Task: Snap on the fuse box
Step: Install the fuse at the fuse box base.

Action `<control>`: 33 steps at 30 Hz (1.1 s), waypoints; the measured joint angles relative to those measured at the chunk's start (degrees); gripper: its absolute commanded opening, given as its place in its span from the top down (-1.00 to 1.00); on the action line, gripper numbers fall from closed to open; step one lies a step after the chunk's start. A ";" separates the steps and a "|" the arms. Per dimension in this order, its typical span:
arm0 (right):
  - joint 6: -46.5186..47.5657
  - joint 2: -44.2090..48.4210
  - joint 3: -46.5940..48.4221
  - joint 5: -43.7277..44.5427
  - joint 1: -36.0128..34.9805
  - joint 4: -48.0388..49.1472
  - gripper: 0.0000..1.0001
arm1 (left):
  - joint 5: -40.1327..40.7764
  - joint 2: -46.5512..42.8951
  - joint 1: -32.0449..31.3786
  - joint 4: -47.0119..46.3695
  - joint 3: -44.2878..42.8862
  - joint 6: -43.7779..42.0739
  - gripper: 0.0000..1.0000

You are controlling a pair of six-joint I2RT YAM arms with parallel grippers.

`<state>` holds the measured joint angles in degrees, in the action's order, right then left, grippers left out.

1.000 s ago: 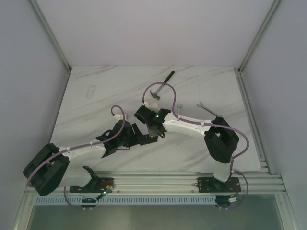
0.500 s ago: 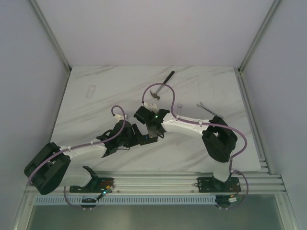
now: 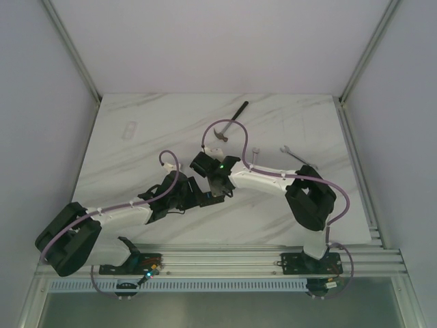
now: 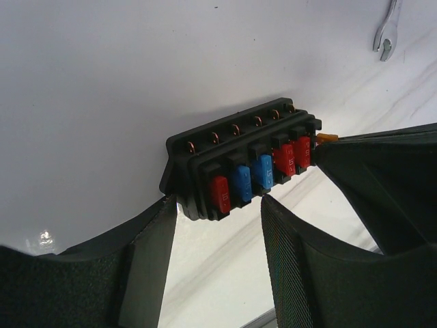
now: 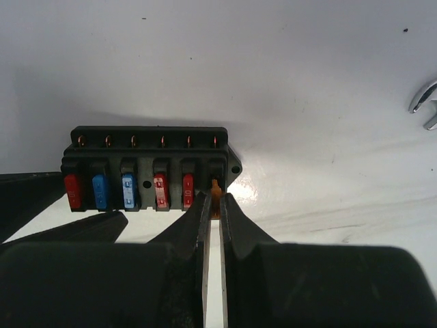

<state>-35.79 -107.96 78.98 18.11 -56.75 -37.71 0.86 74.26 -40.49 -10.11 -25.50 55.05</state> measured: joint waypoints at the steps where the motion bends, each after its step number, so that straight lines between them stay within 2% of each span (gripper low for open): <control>1: 0.02 -0.04 0.04 -0.07 0.00 0.07 1.00 | -0.02 0.04 0.00 0.11 -0.04 0.02 -0.22; 33: 1.09 -0.79 0.20 -2.01 0.83 0.31 1.00 | 0.17 0.39 0.26 1.42 -0.24 1.55 -0.12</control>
<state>-34.70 -108.75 79.18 16.10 -55.92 -37.41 1.04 74.65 -40.23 -8.69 -25.74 56.60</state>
